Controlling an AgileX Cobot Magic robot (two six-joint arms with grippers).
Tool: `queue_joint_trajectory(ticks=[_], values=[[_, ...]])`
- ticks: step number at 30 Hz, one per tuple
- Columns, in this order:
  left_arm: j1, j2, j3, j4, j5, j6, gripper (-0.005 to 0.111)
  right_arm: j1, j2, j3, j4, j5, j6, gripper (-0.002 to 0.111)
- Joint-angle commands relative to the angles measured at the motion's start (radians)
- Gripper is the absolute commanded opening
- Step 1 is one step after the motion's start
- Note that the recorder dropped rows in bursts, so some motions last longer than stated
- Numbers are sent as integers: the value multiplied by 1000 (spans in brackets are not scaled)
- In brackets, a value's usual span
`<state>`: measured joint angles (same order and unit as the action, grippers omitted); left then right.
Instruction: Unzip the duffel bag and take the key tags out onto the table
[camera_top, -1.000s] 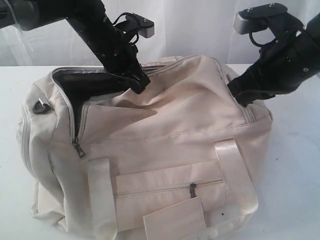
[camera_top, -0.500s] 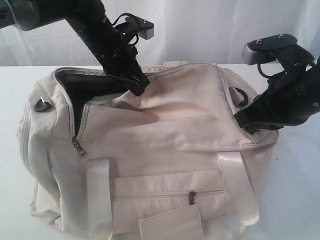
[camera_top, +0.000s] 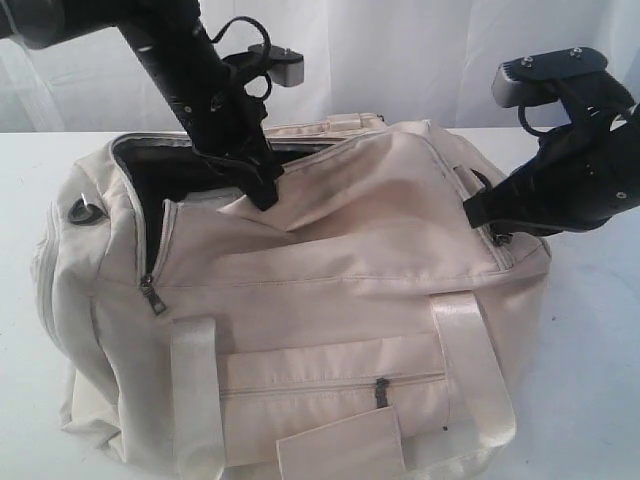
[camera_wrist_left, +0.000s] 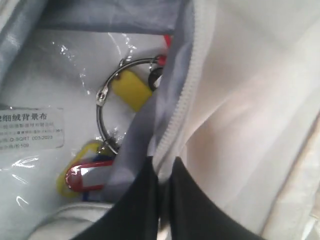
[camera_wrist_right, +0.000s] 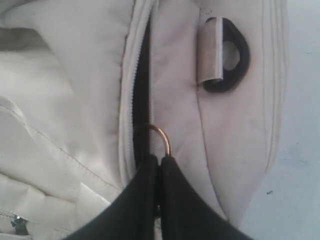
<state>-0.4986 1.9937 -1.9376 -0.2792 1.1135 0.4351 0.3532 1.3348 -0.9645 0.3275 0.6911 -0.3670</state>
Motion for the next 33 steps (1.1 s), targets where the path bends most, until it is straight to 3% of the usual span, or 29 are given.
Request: queue_joint_trajectory(ticks=[1, 4, 7, 15, 21, 28, 33], values=[[-2, -79, 4, -102, 45, 17, 0, -8, -10, 7, -8, -25, 15, 0], [-2, -109, 4, -151, 108, 17, 0, -8, -10, 7, -8, -31, 45, 2], [-2, -122, 7, -214, 108, 34, 0, -8, -10, 7, -8, -5, 64, 10], [-4, -140, 39, -289, 108, 38, 0, -8, -26, 3, -15, 26, 82, 58], [-4, -177, 100, -289, 108, 35, 0, -8, -131, -41, -87, 25, 131, 59], [-4, -287, 196, -315, 108, 55, 0, -8, -273, -60, -412, 68, 394, 59], [-7, -364, 300, -400, 108, 58, 0, -8, -351, -60, -433, 80, 414, 59]])
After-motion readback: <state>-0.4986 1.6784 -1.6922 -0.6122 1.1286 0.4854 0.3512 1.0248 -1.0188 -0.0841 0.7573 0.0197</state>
